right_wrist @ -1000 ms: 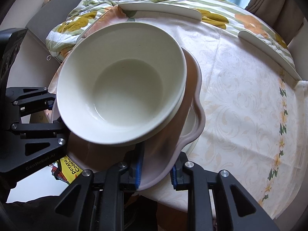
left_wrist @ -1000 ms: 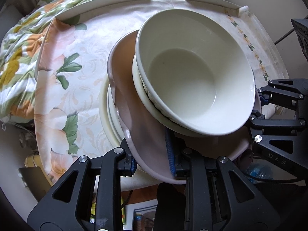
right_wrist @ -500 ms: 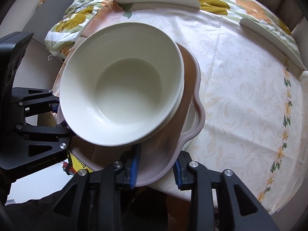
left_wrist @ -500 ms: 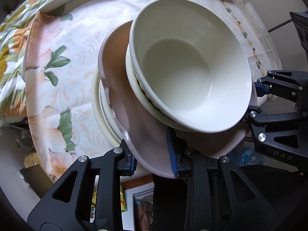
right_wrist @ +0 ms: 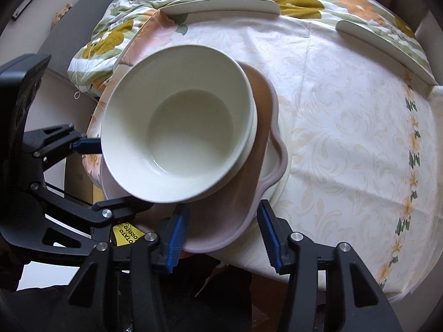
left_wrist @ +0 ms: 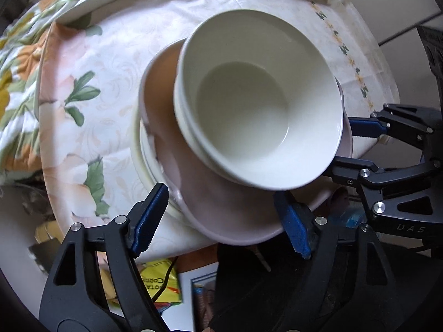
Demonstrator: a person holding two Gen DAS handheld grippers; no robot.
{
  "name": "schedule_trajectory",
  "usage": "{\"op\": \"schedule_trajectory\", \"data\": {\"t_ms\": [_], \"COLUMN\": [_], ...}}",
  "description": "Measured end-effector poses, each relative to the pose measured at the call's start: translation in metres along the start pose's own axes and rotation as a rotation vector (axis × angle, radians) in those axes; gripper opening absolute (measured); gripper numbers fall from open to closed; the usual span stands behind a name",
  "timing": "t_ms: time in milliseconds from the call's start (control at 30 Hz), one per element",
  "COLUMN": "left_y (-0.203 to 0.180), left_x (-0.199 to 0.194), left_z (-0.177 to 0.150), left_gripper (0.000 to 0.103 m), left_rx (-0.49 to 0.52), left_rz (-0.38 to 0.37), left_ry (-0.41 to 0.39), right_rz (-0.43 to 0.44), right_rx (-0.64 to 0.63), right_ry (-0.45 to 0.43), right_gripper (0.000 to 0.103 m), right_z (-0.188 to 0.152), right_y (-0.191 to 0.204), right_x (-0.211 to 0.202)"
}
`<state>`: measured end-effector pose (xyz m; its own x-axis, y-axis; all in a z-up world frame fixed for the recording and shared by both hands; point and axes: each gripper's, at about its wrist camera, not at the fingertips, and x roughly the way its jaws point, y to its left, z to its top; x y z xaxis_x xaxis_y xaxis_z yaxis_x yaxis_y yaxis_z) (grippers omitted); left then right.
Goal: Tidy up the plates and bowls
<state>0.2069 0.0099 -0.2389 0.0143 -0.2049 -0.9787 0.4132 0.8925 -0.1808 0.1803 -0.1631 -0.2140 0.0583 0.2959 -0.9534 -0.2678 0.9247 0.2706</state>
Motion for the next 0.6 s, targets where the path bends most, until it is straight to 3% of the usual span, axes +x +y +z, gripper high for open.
{"op": "schedule_trajectory", "data": {"t_ms": [167,300,467,600], "left_y": [0.005,0.006,-0.017,-0.056], "left_x": [-0.014,-0.04,-0.084,-0.135], "left_z": [-0.012,-0.028,-0.055,-0.08], "left_gripper": [0.077,0.077,0.077,0.077], "left_rx": [-0.026,-0.076,-0.138,-0.18], "left_rz": [0.003,0.027,0.094,0.137], "left_ry": [-0.032,-0.105,-0.258,-0.434], "right_rz": [0.002,0.024,0.019,-0.003], "right_rx": [0.031,0.07,0.048,0.023], "right_ry": [-0.029,-0.09,-0.198,-0.314], "right_gripper": [0.046,0.046,0.046,0.046], "right_z": [-0.008,-0.018,-0.04,-0.065], "right_y": [0.002,0.003,0.011,0.012], "right_x": [-0.016,-0.036,-0.073,-0.12]}}
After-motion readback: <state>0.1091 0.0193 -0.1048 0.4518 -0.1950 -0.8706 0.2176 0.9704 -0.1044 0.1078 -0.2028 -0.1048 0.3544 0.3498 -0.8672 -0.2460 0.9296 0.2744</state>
